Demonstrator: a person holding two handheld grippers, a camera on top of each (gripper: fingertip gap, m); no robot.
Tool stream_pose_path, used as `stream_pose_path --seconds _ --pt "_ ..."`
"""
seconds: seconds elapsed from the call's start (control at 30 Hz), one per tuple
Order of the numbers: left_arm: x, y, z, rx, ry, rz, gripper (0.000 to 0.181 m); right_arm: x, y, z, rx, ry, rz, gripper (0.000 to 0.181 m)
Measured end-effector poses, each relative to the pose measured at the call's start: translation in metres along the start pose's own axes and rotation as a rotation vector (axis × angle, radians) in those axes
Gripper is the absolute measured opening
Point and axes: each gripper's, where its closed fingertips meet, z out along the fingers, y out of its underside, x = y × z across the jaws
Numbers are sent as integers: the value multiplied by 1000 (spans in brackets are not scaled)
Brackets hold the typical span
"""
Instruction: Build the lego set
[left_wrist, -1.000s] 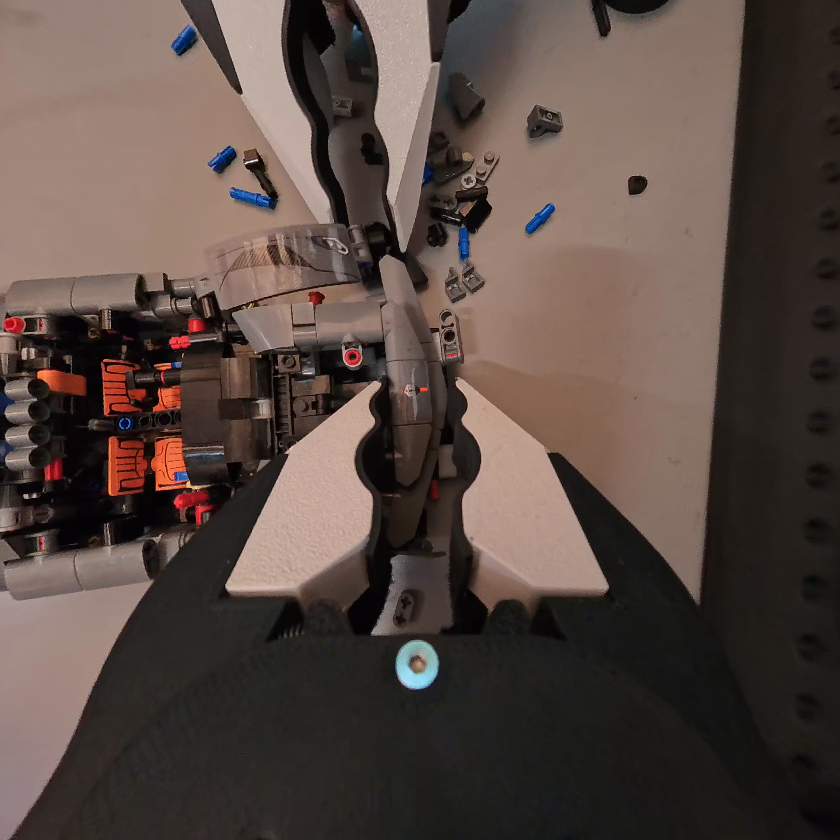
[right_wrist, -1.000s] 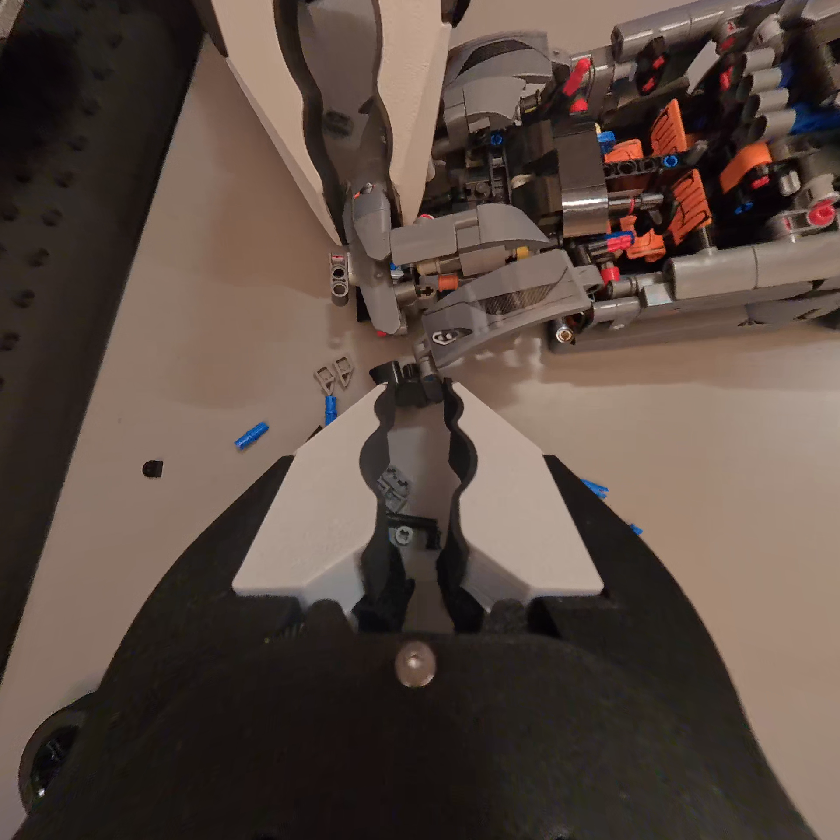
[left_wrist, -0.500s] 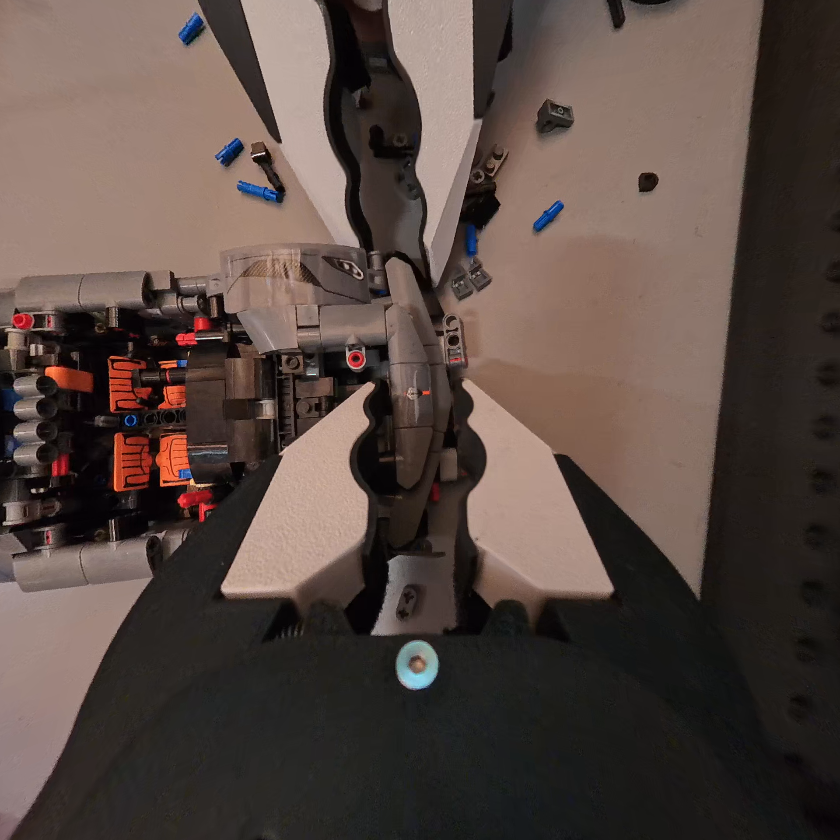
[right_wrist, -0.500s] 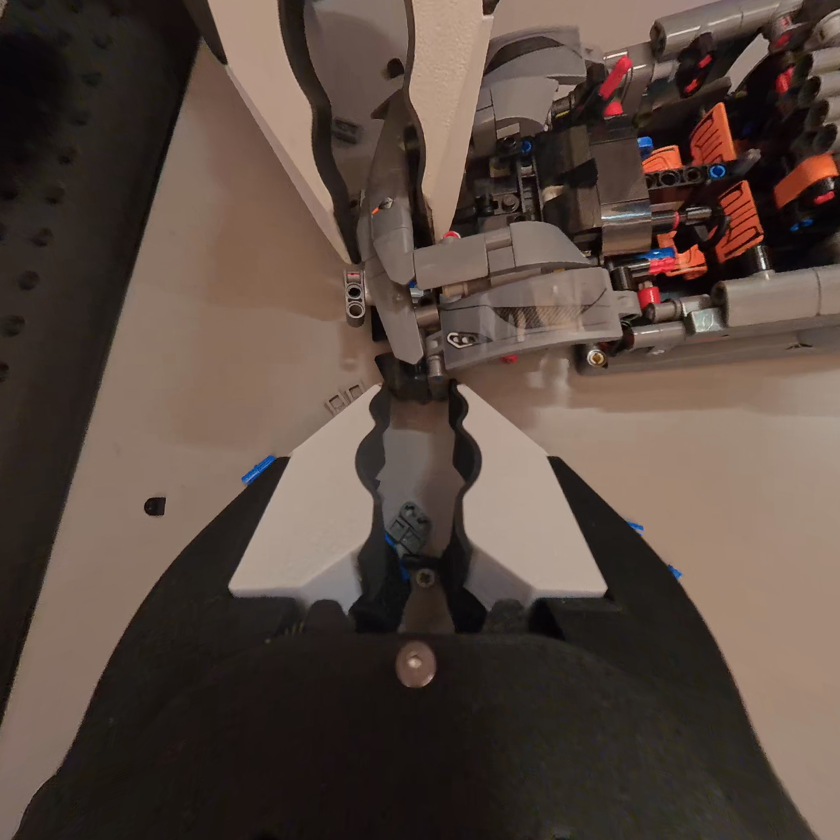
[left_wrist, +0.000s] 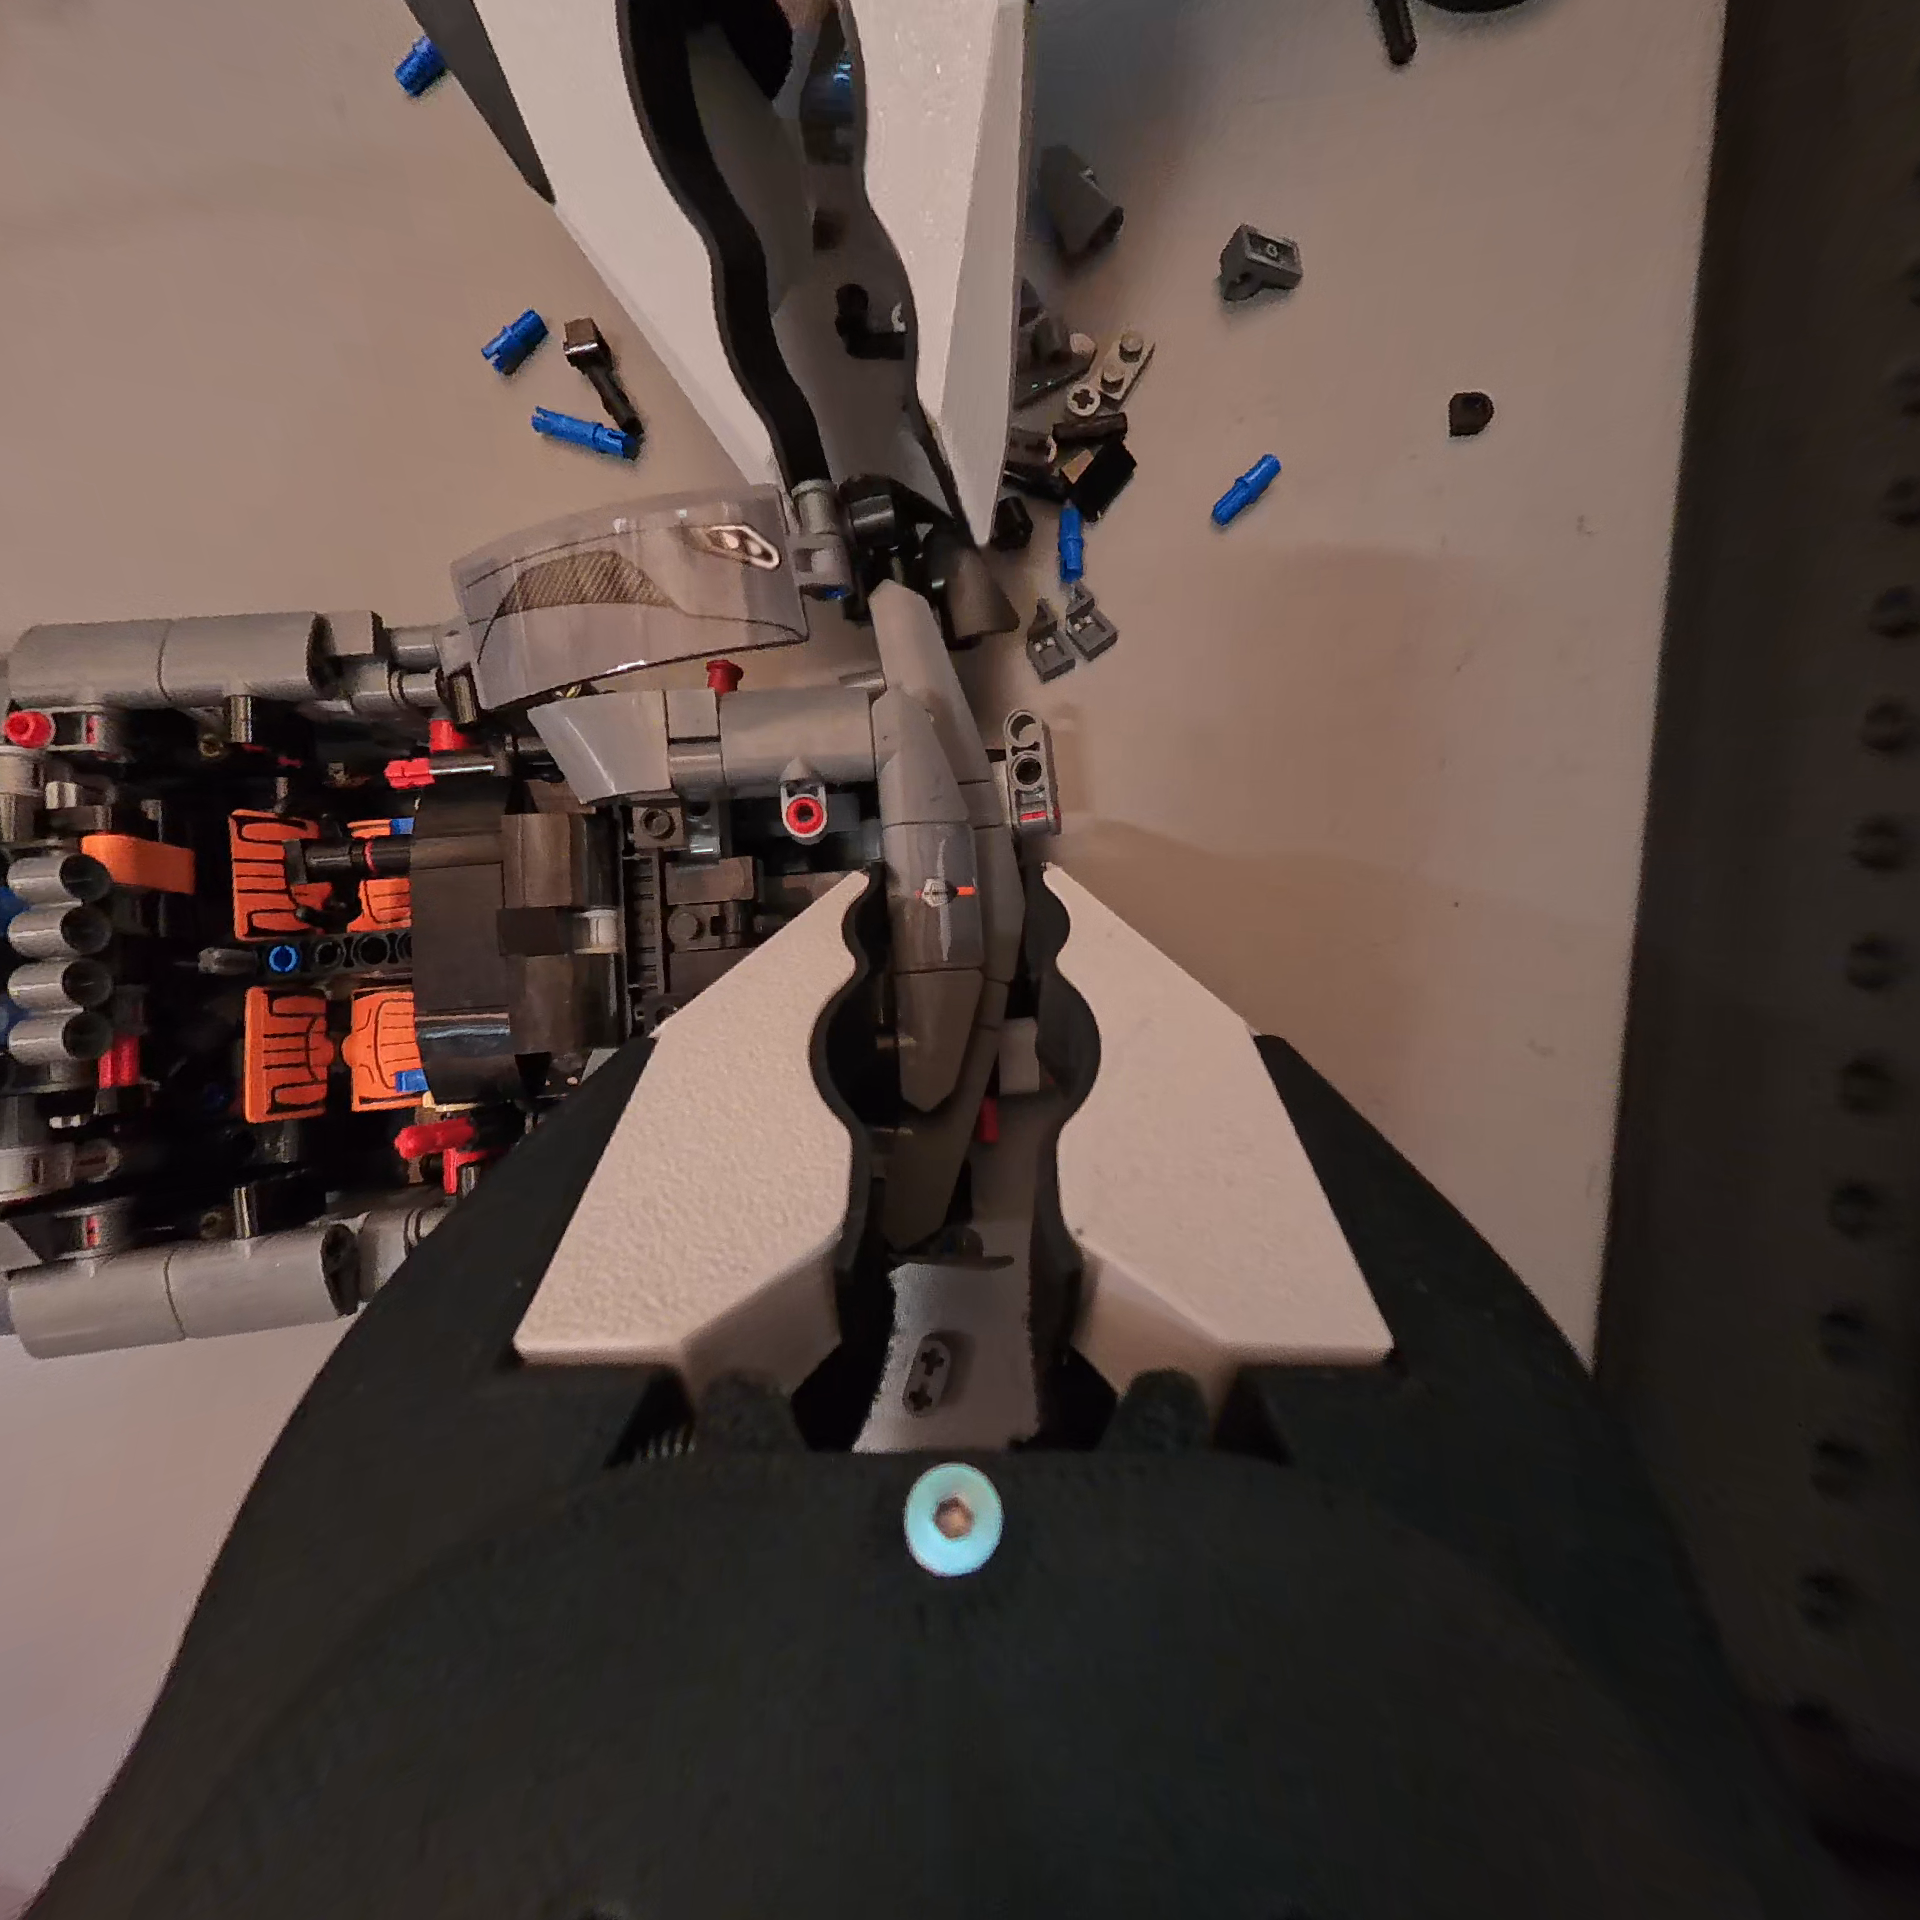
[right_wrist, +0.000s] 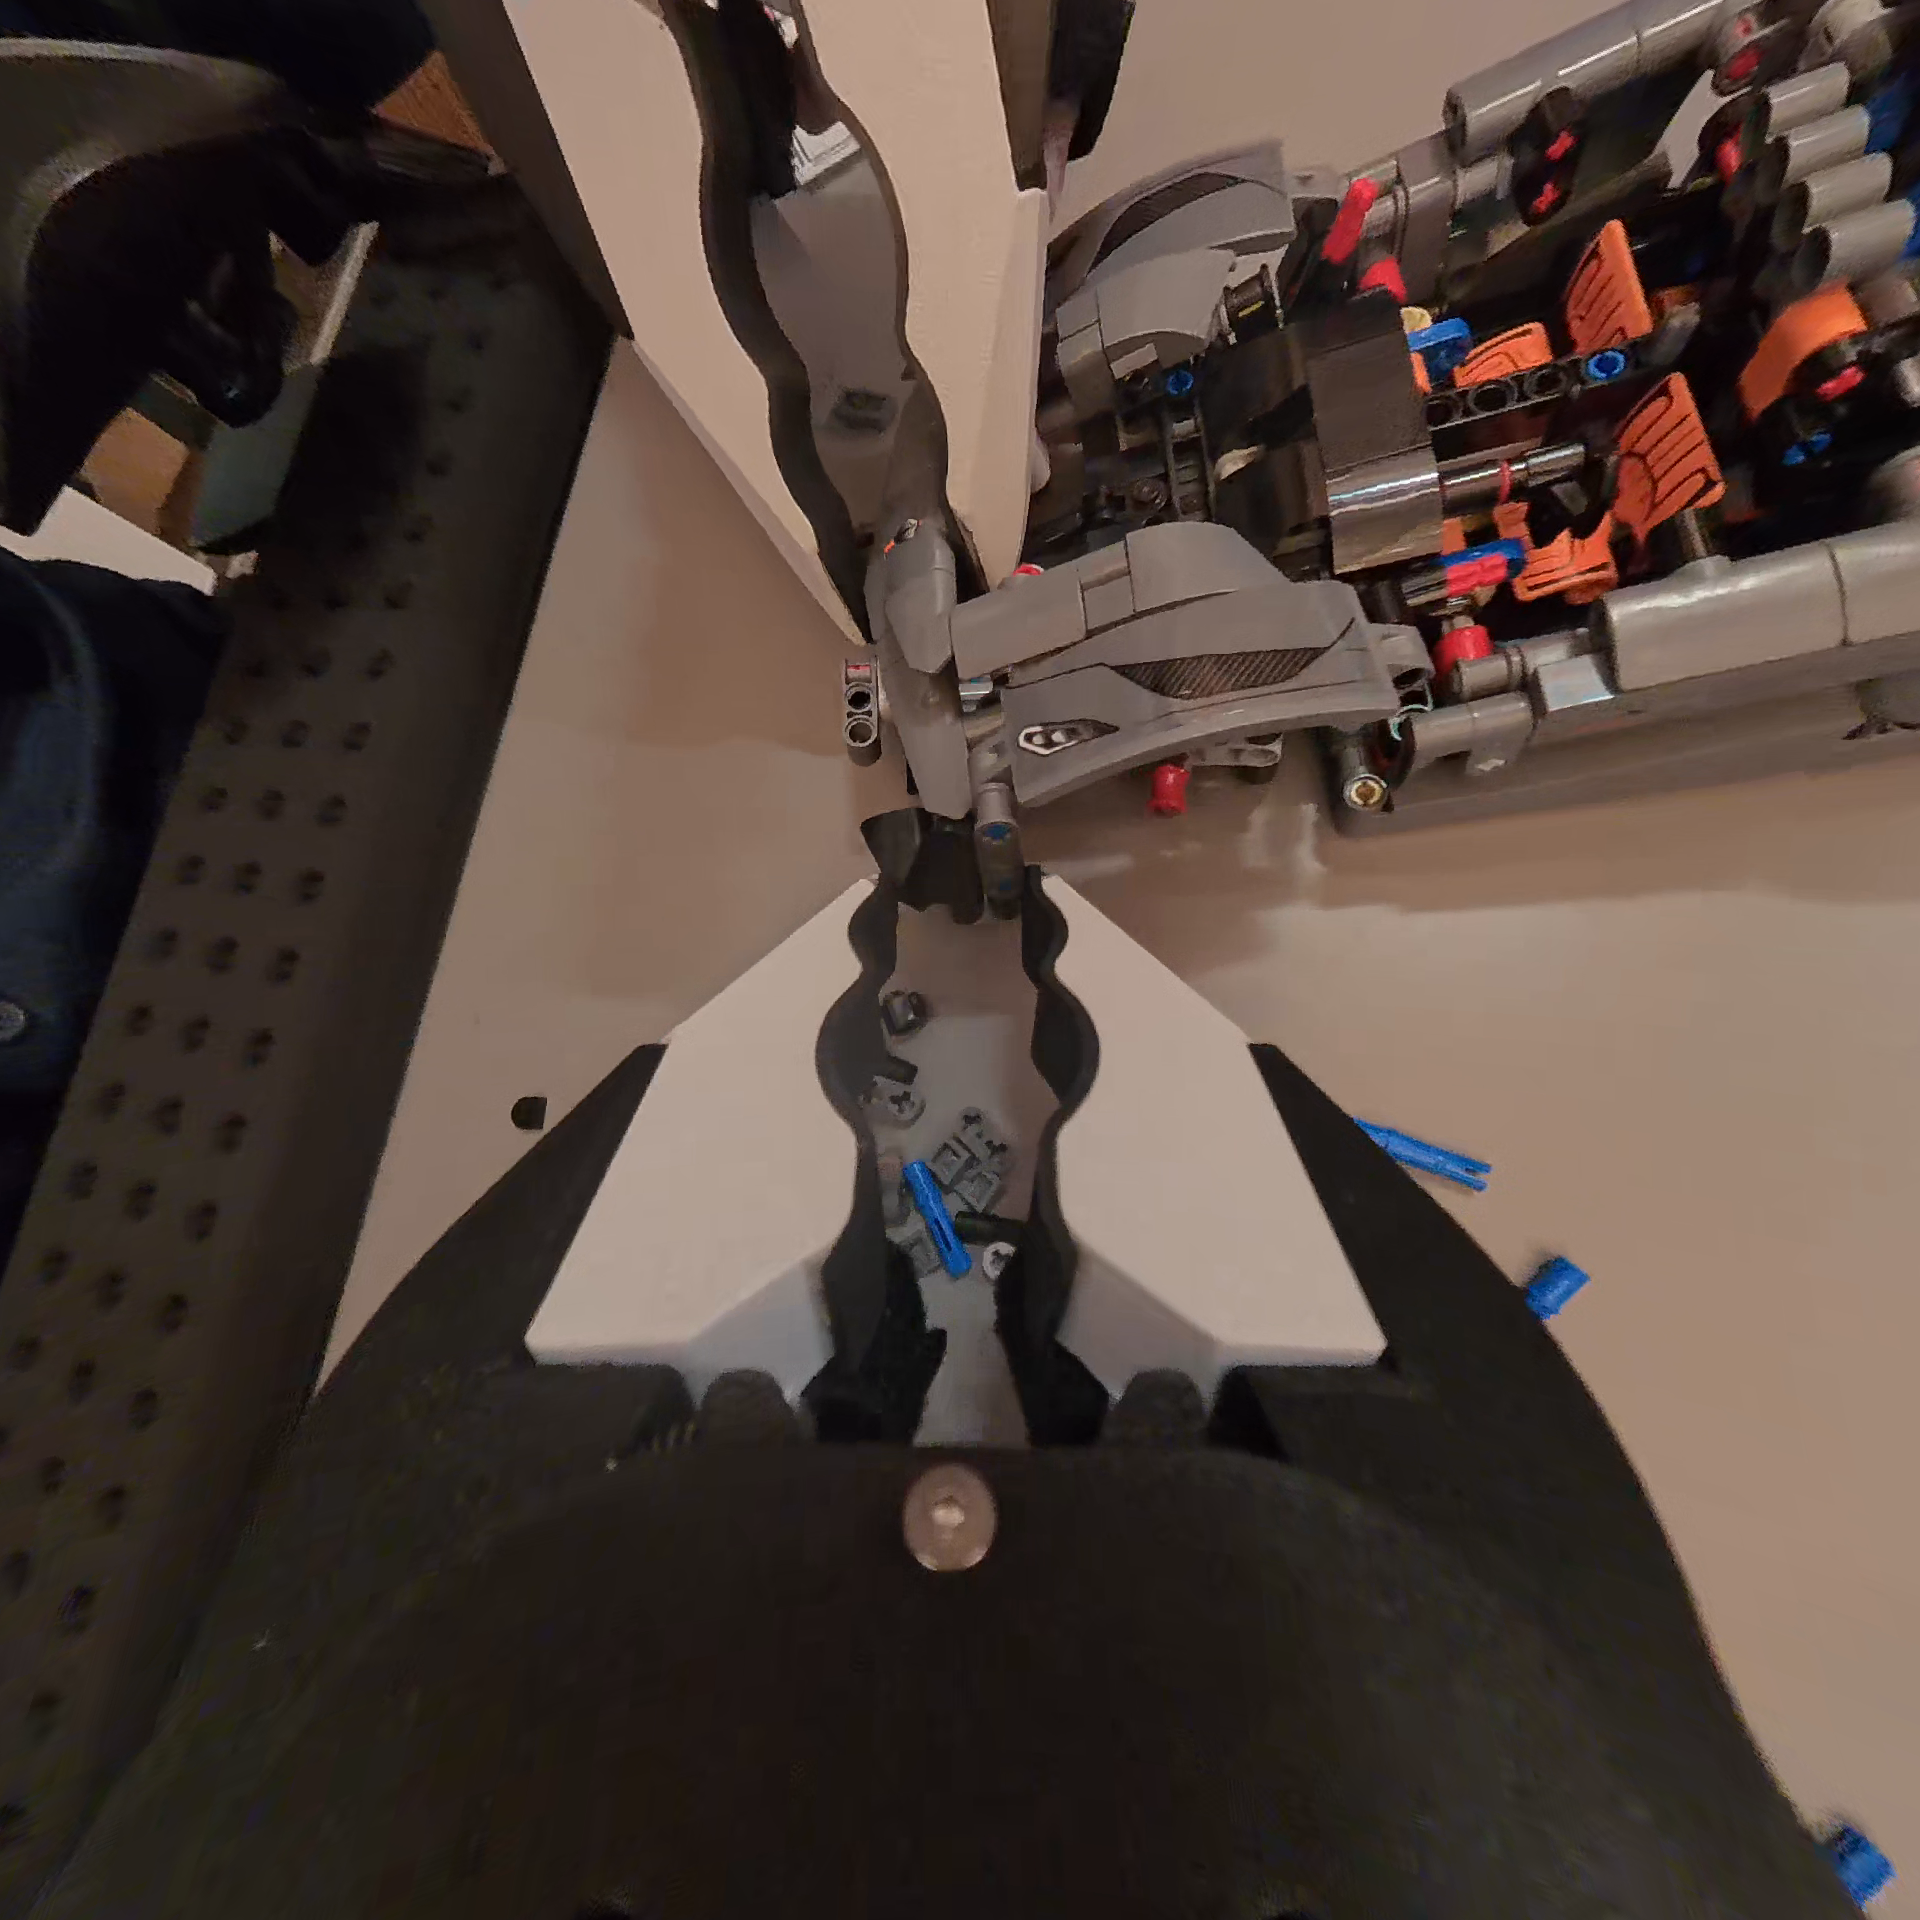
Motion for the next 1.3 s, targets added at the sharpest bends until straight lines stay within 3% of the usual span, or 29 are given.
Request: stream_pose_path --seconds 0.23,0.6,0.77,0.83,1.0,1.1,1.3 --pt "0 1 0 0 3 -7 23 2 2 -2 -34 37 -54 22" --pt "0 1 1 -5 -8 7 23 -8 -15 -14 105 -134 133 22" --pt "0 -5 -7 6 -50 4 43 -9 -26 -20 190 -205 243 22" --pt "-7 -8 -13 10 -111 -3 63 -9 -28 -21 215 -224 271 22" --pt "-20 -27 -25 -9 -311 87 71 -10 -33 -22 255 -250 310 22" --pt "-22 -45 -22 -31 -398 205 67 -12 -36 -23 283 -284 341 22" --pt "-33 -57 -14 -114 -553 394 37 -13 -38 -25 309 -308 375 22"
